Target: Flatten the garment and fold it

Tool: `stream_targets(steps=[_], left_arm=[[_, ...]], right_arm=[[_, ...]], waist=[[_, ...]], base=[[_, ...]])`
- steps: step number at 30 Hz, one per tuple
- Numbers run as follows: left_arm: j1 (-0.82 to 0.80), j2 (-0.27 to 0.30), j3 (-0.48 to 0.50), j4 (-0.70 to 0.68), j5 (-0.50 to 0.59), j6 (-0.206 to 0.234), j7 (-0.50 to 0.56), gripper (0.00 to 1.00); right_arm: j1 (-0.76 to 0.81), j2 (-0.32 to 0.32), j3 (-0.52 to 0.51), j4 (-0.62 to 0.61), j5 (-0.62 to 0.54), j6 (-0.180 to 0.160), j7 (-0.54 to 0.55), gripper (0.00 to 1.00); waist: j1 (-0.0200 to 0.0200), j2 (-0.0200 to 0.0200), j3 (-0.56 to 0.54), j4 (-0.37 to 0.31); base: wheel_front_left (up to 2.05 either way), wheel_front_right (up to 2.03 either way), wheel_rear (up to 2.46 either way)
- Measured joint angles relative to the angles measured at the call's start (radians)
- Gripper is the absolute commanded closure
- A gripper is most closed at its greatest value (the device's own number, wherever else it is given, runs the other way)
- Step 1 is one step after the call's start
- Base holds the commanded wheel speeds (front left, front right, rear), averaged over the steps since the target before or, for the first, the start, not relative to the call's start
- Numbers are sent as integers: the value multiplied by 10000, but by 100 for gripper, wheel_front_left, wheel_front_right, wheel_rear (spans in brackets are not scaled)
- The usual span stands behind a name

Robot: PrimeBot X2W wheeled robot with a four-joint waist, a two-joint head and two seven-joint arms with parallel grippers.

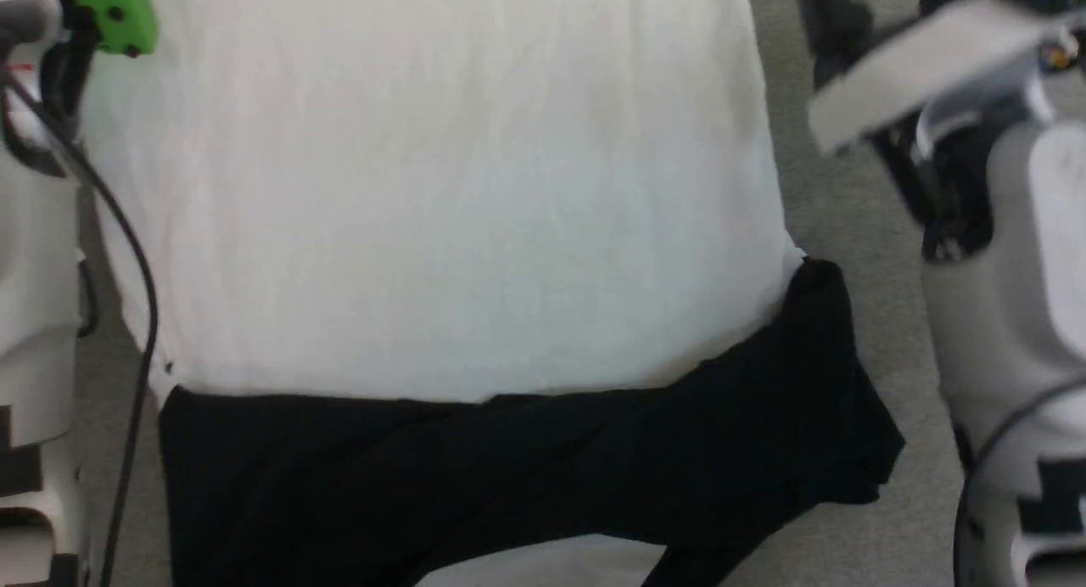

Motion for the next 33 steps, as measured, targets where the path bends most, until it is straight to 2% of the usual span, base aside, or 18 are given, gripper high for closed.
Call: stream_targets(steps=[3, 4, 8, 12, 17, 18, 19, 20, 22, 24, 30, 33], left_arm=[[-232, -353, -255, 125, -33, -102, -257, 100], [-476, -612, -368, 242, -58, -148, -504, 100], [-839, -984, -556, 485, -132, -307, -965, 100], [-1101, -1227, -677, 761, -148, -416, -1419, 100], [-1334, -1486, -886, 1218, -205, -510, -1749, 100], [-1376, -1509, -909, 1298, -213, -543, -1779, 100], [-1406, -1519, -924, 1360, -219, -566, -1843, 100], [-1433, -1519, -941, 1425, -221, -614, -1871, 100], [-1476, -1507, -968, 1624, -222, -633, -1992, 100], [-1478, -1404, -999, 1916, -221, -717, -2462, 100], [-1088, -1020, -968, 2339, -42, -811, -4113, 100], [-152, -993, -938, 2566, -127, -947, -5076, 100]], right_arm=[[-1526, 10, -430, 1553, 117, -2, 884, 0], [-2488, -56, -616, 2606, -56, 0, 1436, 0], [-3812, -140, -1097, 4330, -633, -2, 2500, 0], [-4667, -157, -1528, 5501, -1549, 0, 3490, 0], [-5221, -100, -2468, 6264, -2621, 0, 4362, 0], [-5372, -79, -2629, 6328, -2778, 0, 4533, 22], [-5516, -59, -2719, 6378, -2903, 0, 4706, 69], [-5596, -46, -2734, 6401, -3003, 0, 4817, 100], [-5638, 50, -2698, 6408, -3103, 0, 4832, 100], [-5496, 165, -2293, 6424, -2953, 0, 4238, 100], [-4588, 150, -1183, 6226, -2176, 0, 1457, 100], [-3561, -92, -109, 5942, -1534, 0, -52, 100]], waist=[[0, 0, -30, 399], [0, 0, -2, 702], [0, 0, 142, 1266], [-1, 0, 404, 1697], [0, 0, 755, 2015], [-1, 0, 812, 2063], [0, -1, 859, 2104], [0, 0, 890, 2129], [0, 0, 902, 2135], [0, 0, 758, 2076], [-1, 0, 55, 1904], [-1, 0, -717, 1755]], base=[[0, 0, 0], [0, 0, 0], [0, 0, 0], [0, 0, 0], [0, 0, 0], [0, 0, 0], [0, 0, 0], [0, 0, 0], [0, 0, 0], [0, 0, 0], [0, 0, 0], [0, 0, 0]])
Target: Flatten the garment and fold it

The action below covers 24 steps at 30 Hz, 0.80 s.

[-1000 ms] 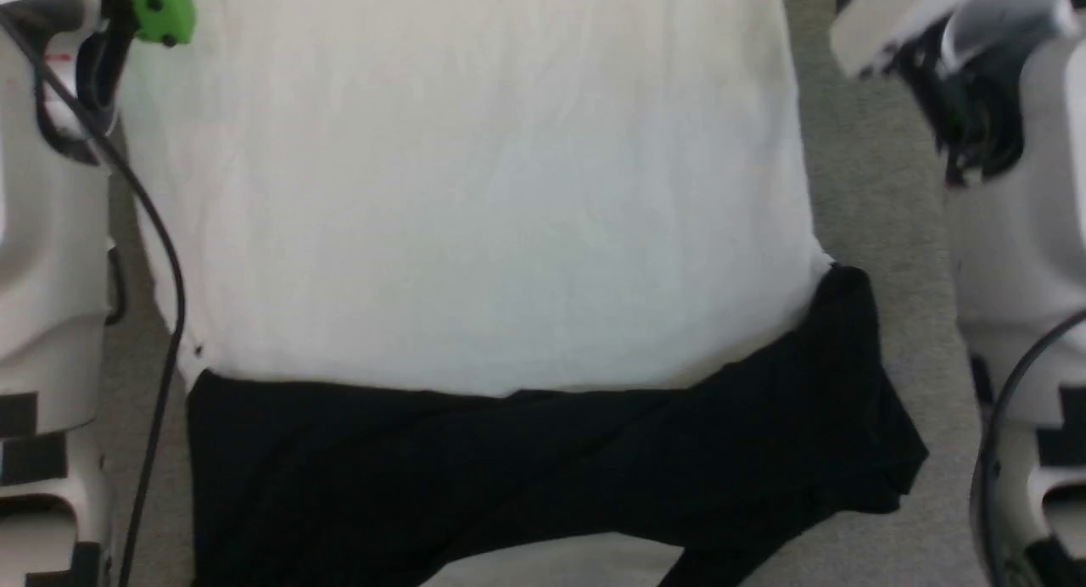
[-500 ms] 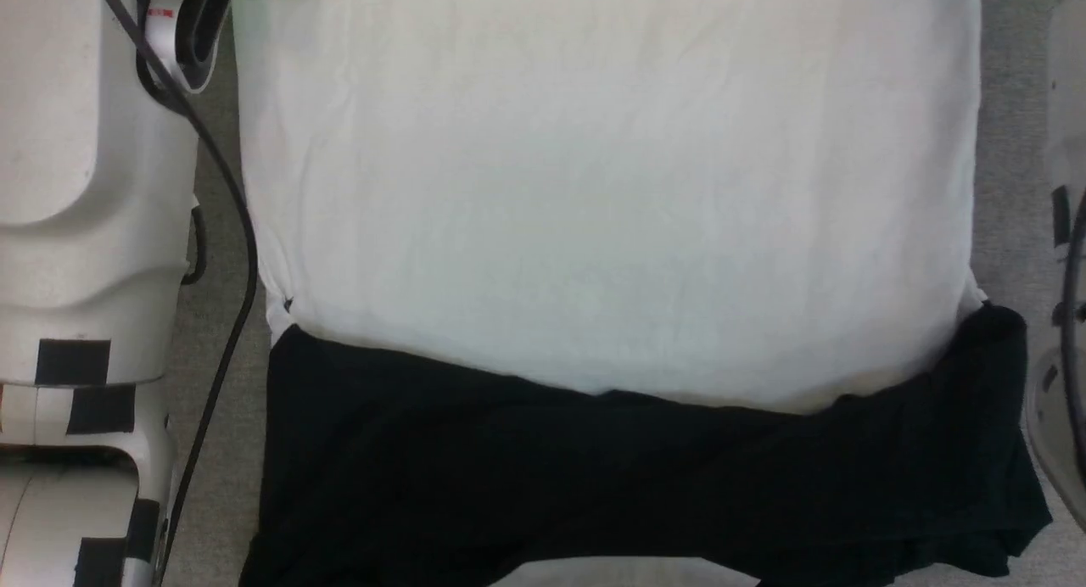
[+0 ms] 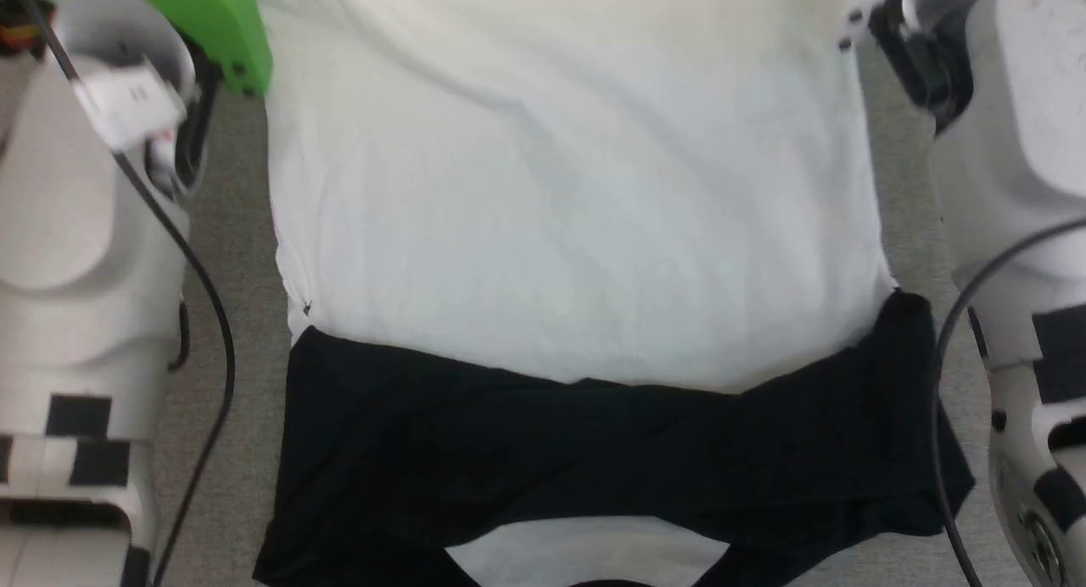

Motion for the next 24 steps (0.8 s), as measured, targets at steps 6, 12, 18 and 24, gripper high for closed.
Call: stream_targets(steps=[6, 12, 18, 24], left_arm=[[1770, -82, 8, -236, -453, -194, -1003, 100], [3972, -171, -144, -1517, -888, -297, -1147, 100], [6512, -77, -234, -3400, -1440, -297, -821, 100], [9009, 27, -362, -4909, -1856, -35, -437, 100]], right_arm=[[1909, -886, 1354, -855, 1108, 0, -1300, 100], [4340, -1824, 2136, -2516, 2232, 0, -1503, 100], [6932, -2568, 1739, -4638, 2612, 0, -1197, 100], [9552, -2752, 1028, -6744, 2499, 0, -148, 100]], waist=[[-1, 0, -1362, -150], [-1, 0, -2749, -217], [-2, 0, -3921, -213], [-2, 0, -4728, -100]], base=[[0, 0, 0], [0, 0, 0], [0, 0, 0], [0, 0, 0]])
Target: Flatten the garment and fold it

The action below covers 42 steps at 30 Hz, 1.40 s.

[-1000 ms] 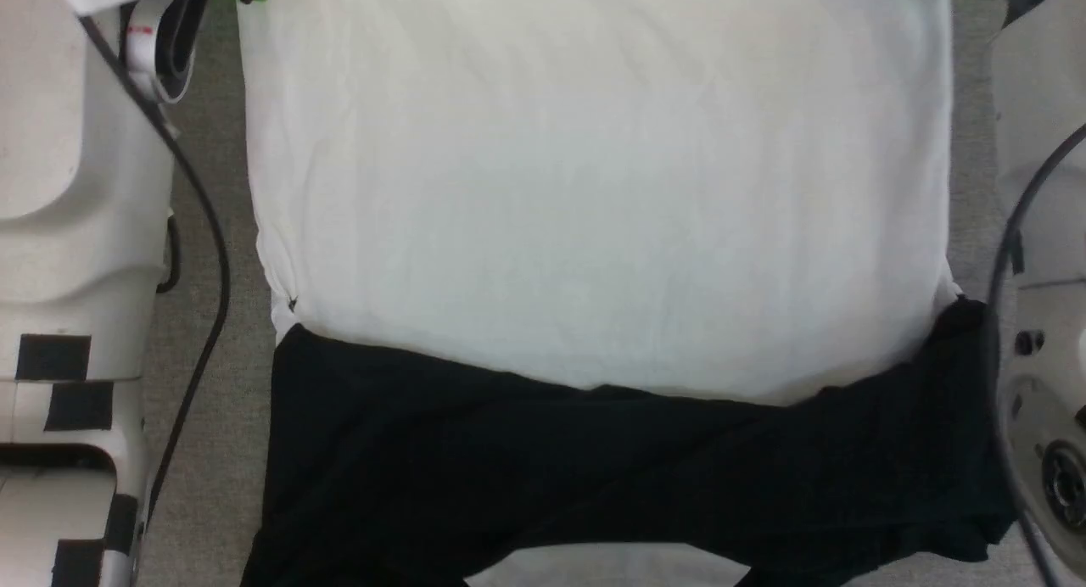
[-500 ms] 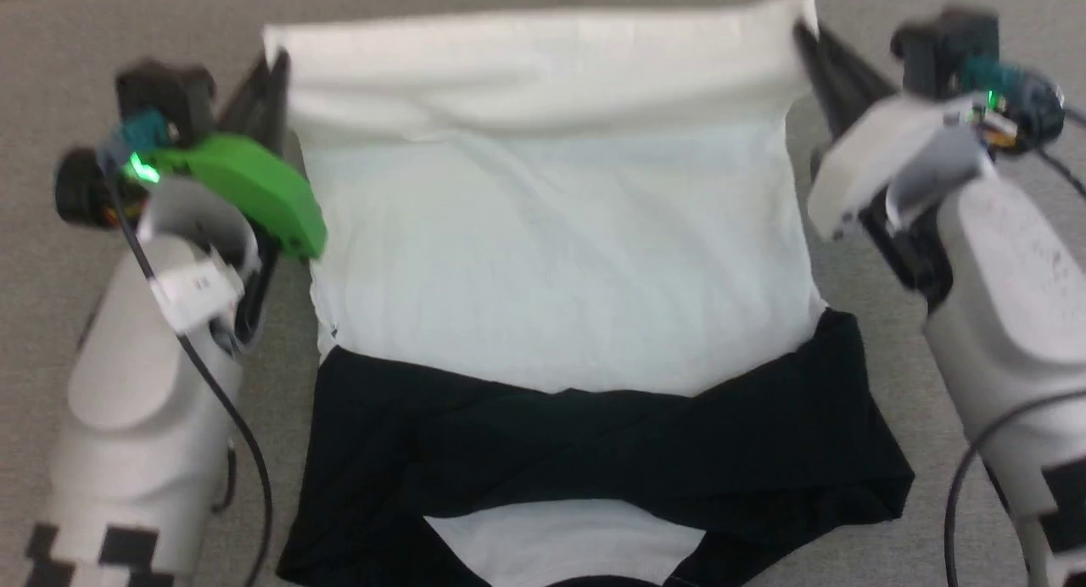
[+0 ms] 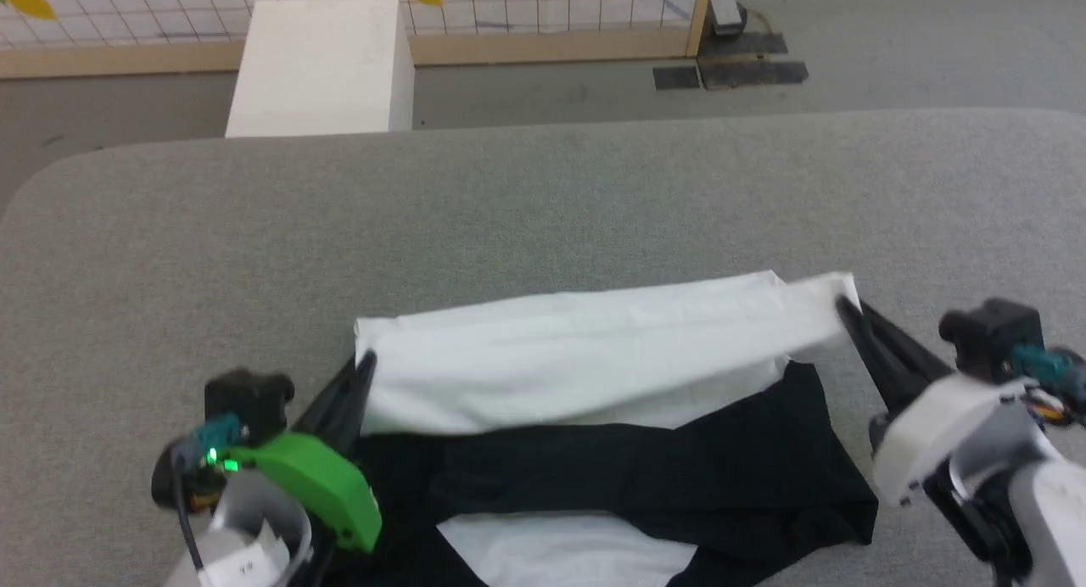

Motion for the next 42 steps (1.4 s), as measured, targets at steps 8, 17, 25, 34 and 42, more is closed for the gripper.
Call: stream_targets(steps=[8, 17, 25, 34, 42], left_arm=[[1761, -376, -50, -759, -516, 431, -201, 100], [2385, -391, -383, 263, -610, 334, -186, 100], [2507, -577, -445, 1317, -986, 282, -186, 83], [2514, -602, 19, 1206, -913, 562, -1308, 0], [1805, -853, 441, 1197, -159, 865, -3078, 0]], right_arm=[[2708, 997, -1749, -1854, -579, 0, 1473, 100], [4348, 2088, -2571, -2188, -943, 0, 3093, 100], [4518, 2433, -2660, -1555, -968, 0, 3733, 0], [4566, 2978, -3639, -1850, -616, 0, 3074, 0], [3719, 3260, -3946, -1313, -468, 0, 2190, 0]], waist=[[0, 0, -335, 399], [0, 0, -338, 480], [1, 0, -225, 407], [1, 0, -443, 555], [1, 0, -656, 756]], base=[[0, 0, 0], [0, 0, 0], [0, 0, 0], [0, 0, 0], [0, 0, 0]])
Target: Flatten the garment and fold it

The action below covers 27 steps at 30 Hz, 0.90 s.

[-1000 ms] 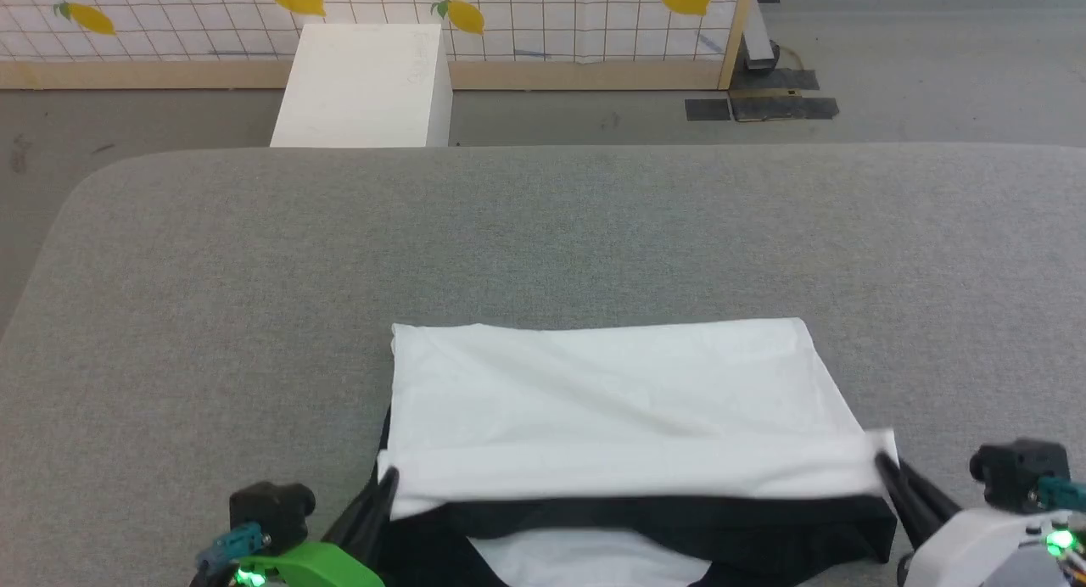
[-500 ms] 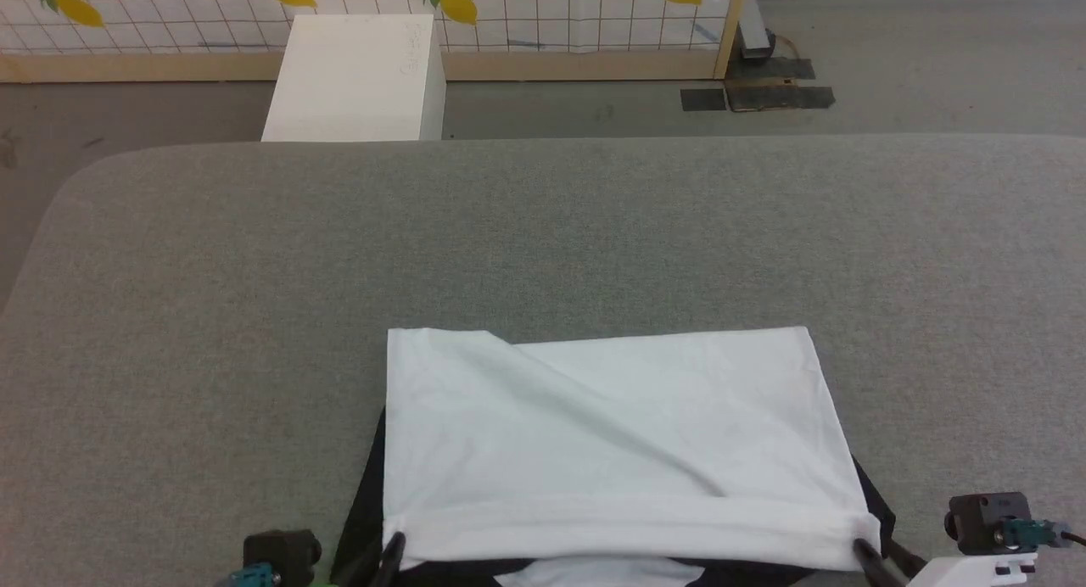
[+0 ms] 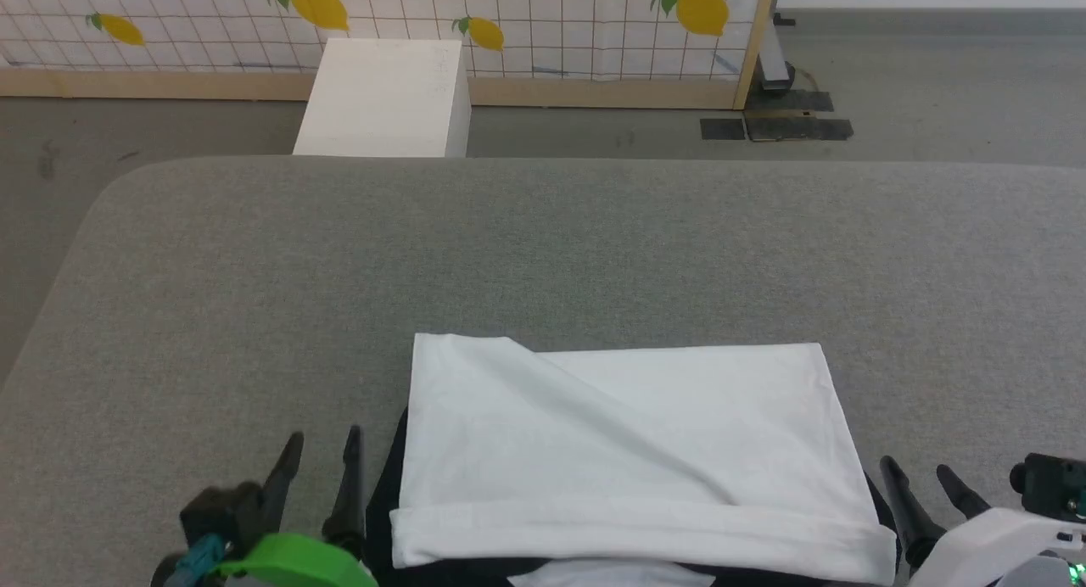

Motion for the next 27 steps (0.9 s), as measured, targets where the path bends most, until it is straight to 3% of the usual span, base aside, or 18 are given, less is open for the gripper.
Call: stream_targets(steps=[4, 8, 15, 16, 17, 18, 23, 27], left_arm=[[-731, -199, 102, 305, 596, 46, -148, 0], [-1385, -558, 449, 445, 1164, 69, -163, 0], [-1523, -886, 861, 506, 1689, -151, -167, 0], [-1523, -920, 897, 516, 1720, -190, -180, 0], [-1522, -959, 947, 518, 1760, -238, -190, 0], [-1522, -984, 989, 520, 1776, -259, -190, 0], [-1515, -1118, 1200, 566, 1967, -422, -190, 0], [-1483, -1273, 1386, 677, 2048, -518, -190, 0]], right_arm=[[-594, -2, -180, 1114, 27, -2, 63, 0], [-1282, 12, -59, 2543, 107, 0, 1009, 0], [-1706, -54, 265, 3294, 222, -2, 2443, 0], [-1726, -86, 337, 3285, 270, -2, 2571, 29], [-1728, -96, 382, 3264, 359, -2, 2646, 70], [-1728, -96, 405, 3219, 405, -2, 2642, 96], [-1719, 46, 44, 3062, 174, 6, 2449, 100], [-1652, 140, -1129, 2800, -596, 6, 2174, 100]], waist=[[0, 0, -92, 128], [0, 0, -163, 237], [0, 0, -180, 266], [0, 0, -175, 266], [0, 0, -165, 263], [0, 0, -155, 258], [1, 0, -94, 238], [1, 0, -84, 241]], base=[[0, 0, 0], [0, 0, 0], [0, 0, 0], [0, 0, 0], [0, 0, 0], [0, 0, 0], [0, 0, 0], [0, 0, 0]])
